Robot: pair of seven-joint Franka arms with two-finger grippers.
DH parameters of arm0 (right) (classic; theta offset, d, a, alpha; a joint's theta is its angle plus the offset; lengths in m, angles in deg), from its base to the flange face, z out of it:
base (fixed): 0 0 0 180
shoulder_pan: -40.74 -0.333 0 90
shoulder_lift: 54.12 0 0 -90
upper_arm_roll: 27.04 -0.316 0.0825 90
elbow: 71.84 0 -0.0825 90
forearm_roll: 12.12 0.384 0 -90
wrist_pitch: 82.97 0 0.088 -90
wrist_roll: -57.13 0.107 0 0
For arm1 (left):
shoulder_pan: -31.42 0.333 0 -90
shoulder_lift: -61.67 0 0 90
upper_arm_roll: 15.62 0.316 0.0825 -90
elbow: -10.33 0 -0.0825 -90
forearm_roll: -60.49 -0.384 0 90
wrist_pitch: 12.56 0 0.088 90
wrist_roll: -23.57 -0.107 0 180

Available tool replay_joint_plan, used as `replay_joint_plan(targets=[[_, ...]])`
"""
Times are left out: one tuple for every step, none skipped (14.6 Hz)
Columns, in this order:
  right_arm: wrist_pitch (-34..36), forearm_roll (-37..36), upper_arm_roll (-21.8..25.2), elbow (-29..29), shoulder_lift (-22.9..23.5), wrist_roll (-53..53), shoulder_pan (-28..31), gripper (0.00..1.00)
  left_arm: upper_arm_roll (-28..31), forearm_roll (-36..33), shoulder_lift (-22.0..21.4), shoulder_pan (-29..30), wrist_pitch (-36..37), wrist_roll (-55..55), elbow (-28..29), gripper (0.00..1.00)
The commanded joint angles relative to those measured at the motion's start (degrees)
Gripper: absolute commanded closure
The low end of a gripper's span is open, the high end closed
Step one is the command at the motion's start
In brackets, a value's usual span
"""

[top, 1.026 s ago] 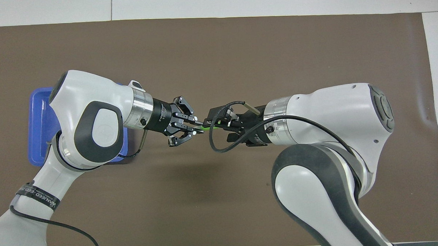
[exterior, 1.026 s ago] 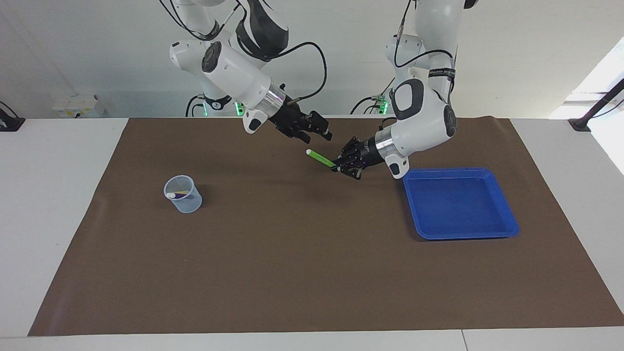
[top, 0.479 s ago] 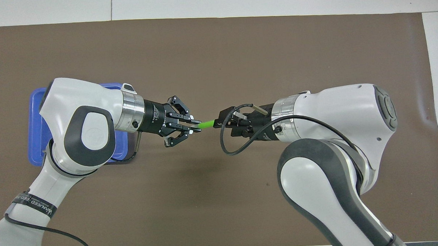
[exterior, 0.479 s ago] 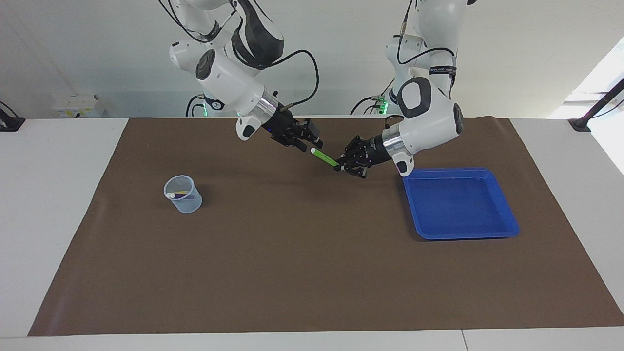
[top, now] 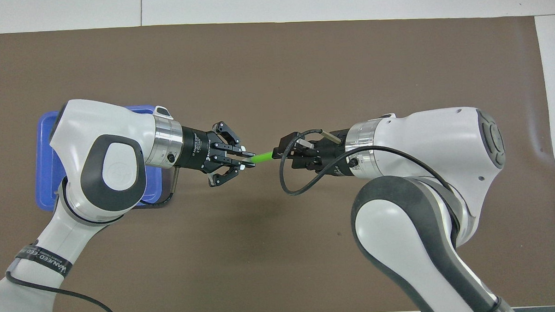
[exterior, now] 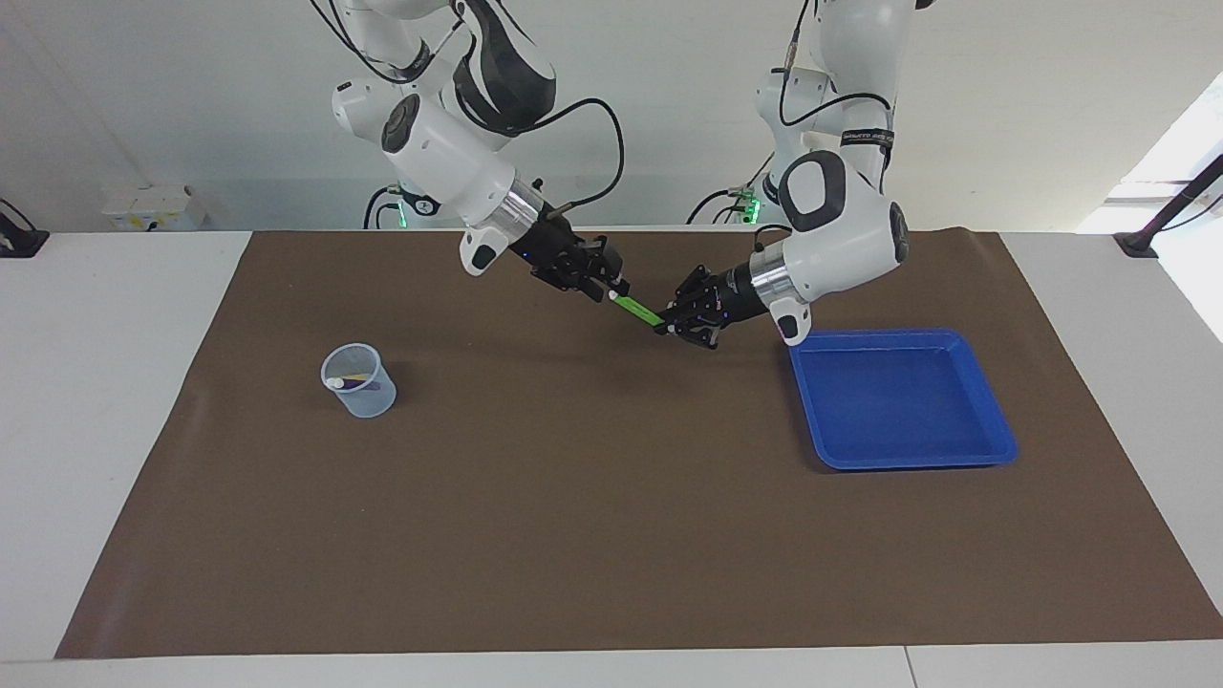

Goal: Transfer and insert pens with both arms
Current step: 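Close the right gripper on the green pen and open the left gripper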

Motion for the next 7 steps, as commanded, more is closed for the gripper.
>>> replay_joint_plan(targets=[[-1.1,1.6,-0.5,1.4,-1.0,-1.5,0.5,0.49,0.0,1.4,-1.8,0.1,-0.9,-1.2,2.2,1.00],[-1.1,1.6,-0.5,1.4,-1.0,-1.5,0.5,0.49,0.0,1.4,-1.8,0.1,-0.9,-1.2,2.2,1.00],[-1.1,1.6,-0.5,1.4,-1.0,-1.4,0.5,0.54,-0.1,1.4,-1.8,0.1,-0.9,-1.2,2.2,1.00],[-1.6,1.6,-0.5,1.4,-1.0,-1.1,0.4,0.54,-0.1,1.4,-1.8,0.1,-1.0,-1.2,2.2,1.00],[-2.6,1.6,-0.5,1.4,-0.9,-1.0,0.2,0.54,0.0,1.4,-1.8,0.0,-1.0,-1.2,2.2,1.00],[-3.0,1.6,-0.5,1.4,-0.9,-0.9,-0.1,0.54,-0.1,1.4,-1.8,0.0,-1.0,-1.3,2.2,1.00],[-3.2,1.6,-0.5,1.4,-0.9,-0.9,-0.2,0.55,0.0,1.5,-1.8,0.0,-1.0,-1.3,2.1,1.00]])
